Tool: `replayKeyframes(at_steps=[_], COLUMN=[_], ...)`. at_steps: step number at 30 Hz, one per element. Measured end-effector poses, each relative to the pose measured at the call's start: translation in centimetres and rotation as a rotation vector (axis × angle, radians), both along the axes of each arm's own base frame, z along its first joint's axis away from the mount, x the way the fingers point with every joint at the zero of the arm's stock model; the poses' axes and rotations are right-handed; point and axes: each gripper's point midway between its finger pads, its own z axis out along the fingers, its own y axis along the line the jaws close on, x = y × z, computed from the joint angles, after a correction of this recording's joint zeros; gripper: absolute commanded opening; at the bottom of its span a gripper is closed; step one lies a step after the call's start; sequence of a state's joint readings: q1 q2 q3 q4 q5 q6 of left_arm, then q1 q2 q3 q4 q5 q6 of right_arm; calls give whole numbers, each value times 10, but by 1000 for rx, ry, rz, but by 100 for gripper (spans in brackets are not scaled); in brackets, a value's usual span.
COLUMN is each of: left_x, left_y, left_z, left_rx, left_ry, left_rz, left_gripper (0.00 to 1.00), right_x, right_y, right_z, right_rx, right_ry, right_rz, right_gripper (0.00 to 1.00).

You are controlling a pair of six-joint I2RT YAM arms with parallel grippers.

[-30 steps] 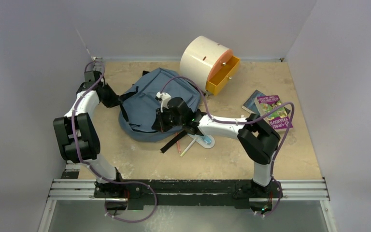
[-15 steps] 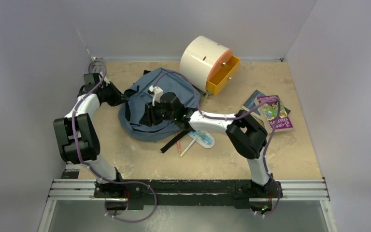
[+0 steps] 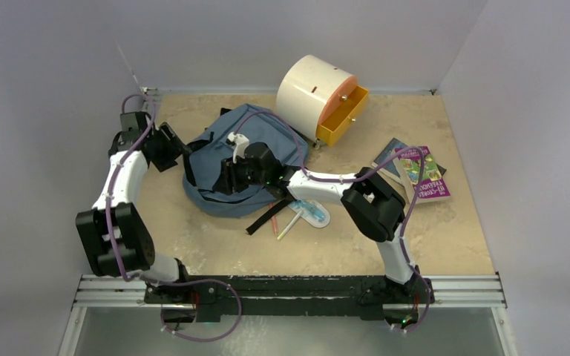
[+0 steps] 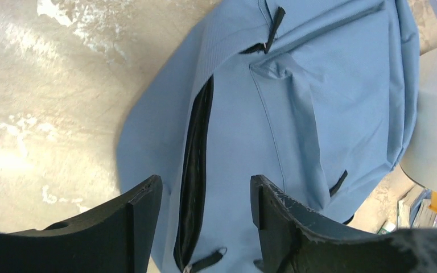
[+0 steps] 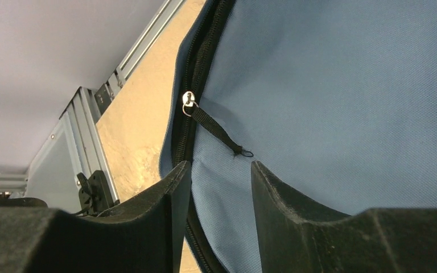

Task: Pack the student bag
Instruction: Unzip the student bag at the center of the board.

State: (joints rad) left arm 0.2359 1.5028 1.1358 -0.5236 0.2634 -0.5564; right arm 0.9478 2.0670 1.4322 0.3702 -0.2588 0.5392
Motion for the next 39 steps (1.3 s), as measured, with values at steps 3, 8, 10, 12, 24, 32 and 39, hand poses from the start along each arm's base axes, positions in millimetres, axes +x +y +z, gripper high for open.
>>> replayKeyframes(at_steps=[3, 8, 10, 12, 24, 32, 39], left_x=[-14, -42, -49, -56, -52, -48, -40], left_y=[-3, -13, -18, -24, -43, -39, -36], left_z=[10, -6, -16, -25, -45, -49, -41], left_rx=[12, -3, -12, -24, -51, -35, -24], left_ry=[-19, 33, 63, 94, 140, 153, 131], left_rz=[4, -2, -8, -15, -45, -33, -27], left_gripper=[58, 59, 59, 59, 31, 8, 0], right_x=[0, -2, -3, -3, -6, -9, -16], right_y=[0, -3, -4, -4, -2, -1, -5], right_z=[0, -3, -4, -4, -1, -1, -12], right_rx=[2, -1, -1, 0, 16, 15, 1], right_ry=[0, 3, 5, 6, 4, -2, 5], right_rz=[2, 4, 3, 4, 21, 46, 62], right_gripper=[48, 51, 52, 52, 46, 33, 33])
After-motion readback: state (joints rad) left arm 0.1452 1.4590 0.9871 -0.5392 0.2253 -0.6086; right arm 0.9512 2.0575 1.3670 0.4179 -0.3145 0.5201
